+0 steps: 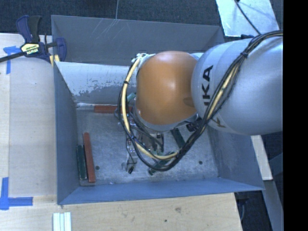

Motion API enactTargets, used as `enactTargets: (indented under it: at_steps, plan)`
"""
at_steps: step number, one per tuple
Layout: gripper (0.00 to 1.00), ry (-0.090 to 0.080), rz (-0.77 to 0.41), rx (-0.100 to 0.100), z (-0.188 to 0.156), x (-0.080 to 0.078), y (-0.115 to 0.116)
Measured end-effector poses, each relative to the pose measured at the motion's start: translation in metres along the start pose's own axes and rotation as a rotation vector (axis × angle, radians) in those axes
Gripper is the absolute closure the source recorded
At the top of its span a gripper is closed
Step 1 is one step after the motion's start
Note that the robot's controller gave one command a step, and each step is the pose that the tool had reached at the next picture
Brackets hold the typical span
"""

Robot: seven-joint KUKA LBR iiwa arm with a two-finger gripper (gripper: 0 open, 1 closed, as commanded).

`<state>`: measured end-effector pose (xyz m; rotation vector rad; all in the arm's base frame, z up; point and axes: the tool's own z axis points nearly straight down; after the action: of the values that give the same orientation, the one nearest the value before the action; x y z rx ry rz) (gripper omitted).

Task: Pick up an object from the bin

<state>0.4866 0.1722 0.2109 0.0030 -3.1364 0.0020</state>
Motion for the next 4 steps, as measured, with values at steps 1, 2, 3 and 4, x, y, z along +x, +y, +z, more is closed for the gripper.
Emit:
enactTargets:
  at_steps: [1,2,3,4]
  plan:
    - [0.0,-0.002,-0.106,0.001,0.145,-0.033,-0.058]
    - [0.0,-0.016,-0.443,0.002,0.025,-0.083,-0.116]
    - [1.0,-0.009,-0.443,-0.001,0.028,-0.081,-0.114]
    - [0.0,-0.008,-0.443,-0.001,0.028,-0.081,-0.114]
